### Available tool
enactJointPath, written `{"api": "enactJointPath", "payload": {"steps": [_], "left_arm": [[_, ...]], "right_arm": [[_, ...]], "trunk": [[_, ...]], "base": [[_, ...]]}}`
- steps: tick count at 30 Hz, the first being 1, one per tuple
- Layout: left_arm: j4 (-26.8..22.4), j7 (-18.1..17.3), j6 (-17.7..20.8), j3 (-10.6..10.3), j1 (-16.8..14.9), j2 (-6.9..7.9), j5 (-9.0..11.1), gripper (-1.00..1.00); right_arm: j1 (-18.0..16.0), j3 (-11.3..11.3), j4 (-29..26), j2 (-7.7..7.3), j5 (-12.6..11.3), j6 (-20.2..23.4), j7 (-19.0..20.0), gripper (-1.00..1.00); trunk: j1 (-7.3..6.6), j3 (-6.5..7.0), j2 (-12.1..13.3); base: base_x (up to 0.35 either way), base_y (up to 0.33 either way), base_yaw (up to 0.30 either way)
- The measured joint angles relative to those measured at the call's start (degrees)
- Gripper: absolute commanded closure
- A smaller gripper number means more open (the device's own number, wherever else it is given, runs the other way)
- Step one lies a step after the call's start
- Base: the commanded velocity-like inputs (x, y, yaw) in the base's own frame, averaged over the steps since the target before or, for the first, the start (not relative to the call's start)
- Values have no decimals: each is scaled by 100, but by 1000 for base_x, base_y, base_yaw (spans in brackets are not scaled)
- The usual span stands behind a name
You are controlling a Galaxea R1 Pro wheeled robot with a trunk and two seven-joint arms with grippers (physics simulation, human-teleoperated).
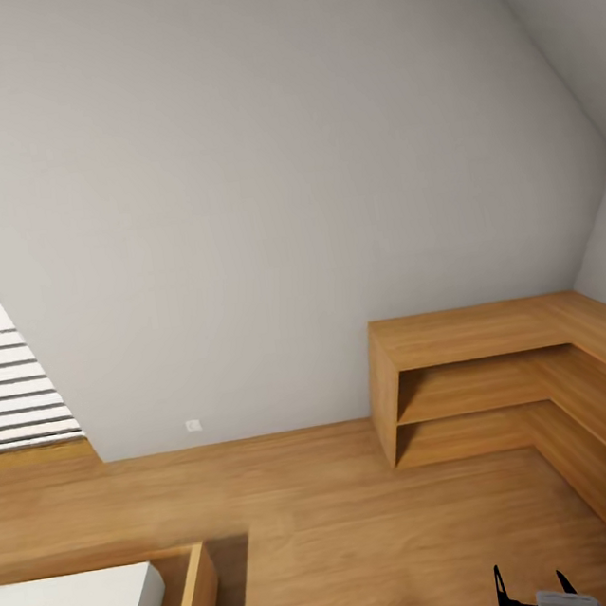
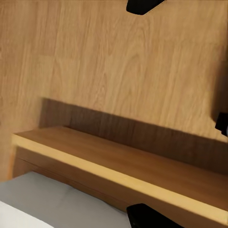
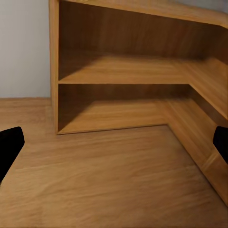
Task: In the bedroom, organize the workspace by keeping the computer under the desk, ensuring the monitor is on the desk, placing the keyboard on the desk next to the monitor, placing the mouse on the desk next to the keyboard, moving the folder from the swivel chair onto the desk next to the mouse, stacking the notebook on top of the folder with the pen on top of the notebook, and positioning the swivel chair next to the desk.
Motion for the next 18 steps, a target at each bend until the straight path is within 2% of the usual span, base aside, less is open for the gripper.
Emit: {"api": "enactJointPath", "payload": {"steps": [12,18], "left_arm": [[6,-8,0,5,0,0,1,-100],[8,-10,0,1,-1,0,-1,-100]], "right_arm": [[-1,6,0,0,5,0,10,-100],[0,9,-1,-7,18,-4,31,-100]], "trunk": [[0,0,0],[0,14,0]], "base": [[329,0,-1],[330,0,-126]]}}
